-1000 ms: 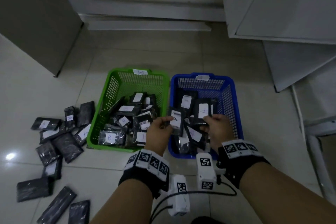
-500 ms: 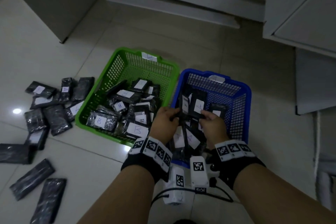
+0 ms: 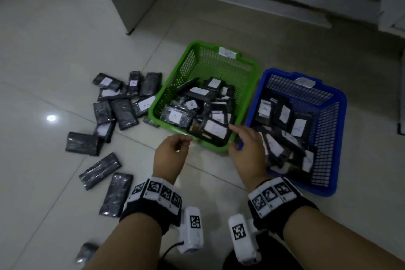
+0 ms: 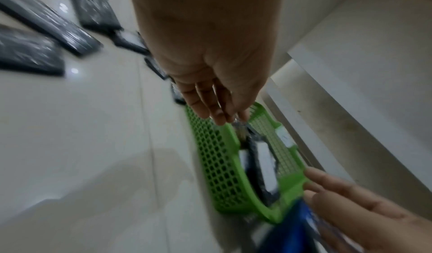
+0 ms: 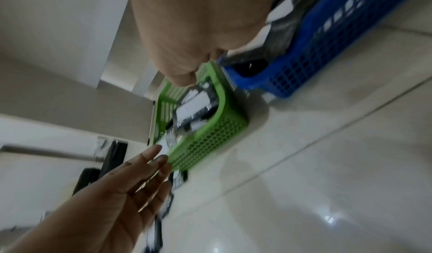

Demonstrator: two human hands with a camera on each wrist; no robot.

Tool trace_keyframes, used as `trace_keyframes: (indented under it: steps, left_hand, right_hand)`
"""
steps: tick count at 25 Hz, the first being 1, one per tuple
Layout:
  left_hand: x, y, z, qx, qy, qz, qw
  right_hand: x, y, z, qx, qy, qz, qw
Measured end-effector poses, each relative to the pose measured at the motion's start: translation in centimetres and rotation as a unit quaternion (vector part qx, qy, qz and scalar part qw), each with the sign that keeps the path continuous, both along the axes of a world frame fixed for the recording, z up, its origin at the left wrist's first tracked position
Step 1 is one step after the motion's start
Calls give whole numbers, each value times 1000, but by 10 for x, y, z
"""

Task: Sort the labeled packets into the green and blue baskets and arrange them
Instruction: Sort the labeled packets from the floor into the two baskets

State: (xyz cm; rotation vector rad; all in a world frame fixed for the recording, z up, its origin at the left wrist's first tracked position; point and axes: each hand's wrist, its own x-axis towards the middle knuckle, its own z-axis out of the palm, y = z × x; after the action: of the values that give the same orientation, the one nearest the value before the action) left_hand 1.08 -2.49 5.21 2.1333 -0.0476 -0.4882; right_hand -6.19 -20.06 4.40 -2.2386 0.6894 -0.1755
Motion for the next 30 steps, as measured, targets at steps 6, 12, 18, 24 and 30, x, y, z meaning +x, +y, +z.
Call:
trace_keyframes:
  steps: [6,12,18,24,30]
  left_hand:
    - [-10,165,-33,204,9,111,973]
    - [-24,229,-85,248,94,88,960]
    - [-17,243,-98,167,136,79,973]
    - [-4,258,-84,47,99,215,970]
    - [16,223,-72,-115,18,304,945]
  right_hand:
    - [11,127,-27,-3,69,250,966]
    - [56,212,-62,-32,127,400,907]
    - [124,265,-84,-53,115,489,863]
    - [150,279,-95,-162,140,510,833]
    - [144,243,-76,-84,120,400,905]
